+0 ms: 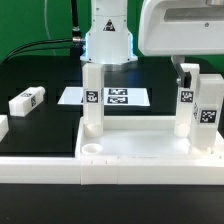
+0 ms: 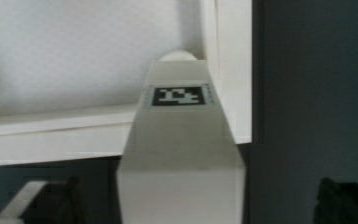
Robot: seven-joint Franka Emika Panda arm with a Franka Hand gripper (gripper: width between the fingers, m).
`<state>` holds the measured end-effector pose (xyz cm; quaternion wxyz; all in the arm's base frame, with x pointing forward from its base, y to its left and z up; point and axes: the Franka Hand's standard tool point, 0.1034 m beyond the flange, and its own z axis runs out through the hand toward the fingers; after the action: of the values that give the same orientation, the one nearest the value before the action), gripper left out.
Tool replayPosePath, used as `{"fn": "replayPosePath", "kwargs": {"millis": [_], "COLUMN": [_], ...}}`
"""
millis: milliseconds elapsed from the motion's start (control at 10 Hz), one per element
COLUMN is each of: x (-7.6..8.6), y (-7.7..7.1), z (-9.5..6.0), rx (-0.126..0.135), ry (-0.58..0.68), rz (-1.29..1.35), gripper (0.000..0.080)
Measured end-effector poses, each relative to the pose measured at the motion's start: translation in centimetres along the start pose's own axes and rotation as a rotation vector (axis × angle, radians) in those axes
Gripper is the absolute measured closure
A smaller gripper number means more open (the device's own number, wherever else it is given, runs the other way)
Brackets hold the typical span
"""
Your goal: Assemble desk
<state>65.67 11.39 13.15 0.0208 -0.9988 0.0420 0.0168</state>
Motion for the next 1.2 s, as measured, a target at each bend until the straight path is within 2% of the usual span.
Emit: {"fn": "replayPosePath", "kwargs": {"millis": [100,200,300,400,900,1200], "x": [0.01,-0.01,0.0,0.01,0.02,-0.24], "y": [0.02,0.04,0.09,0.12,0.16,0.73], "z": [-0.02,0.02,0.03,0.03,0.03,0.06], "rx": [0.0,0.0,0.0,0.0,0.0,0.007], "ry": [0.0,0.0,-0.001,0.0,0.0,0.012], "rz": [0.0,0.0,0.001,0.002,0.028,0.279], "gripper": [0.0245,0.0382,0.0382,0.0515,0.0512,0.0512]}}
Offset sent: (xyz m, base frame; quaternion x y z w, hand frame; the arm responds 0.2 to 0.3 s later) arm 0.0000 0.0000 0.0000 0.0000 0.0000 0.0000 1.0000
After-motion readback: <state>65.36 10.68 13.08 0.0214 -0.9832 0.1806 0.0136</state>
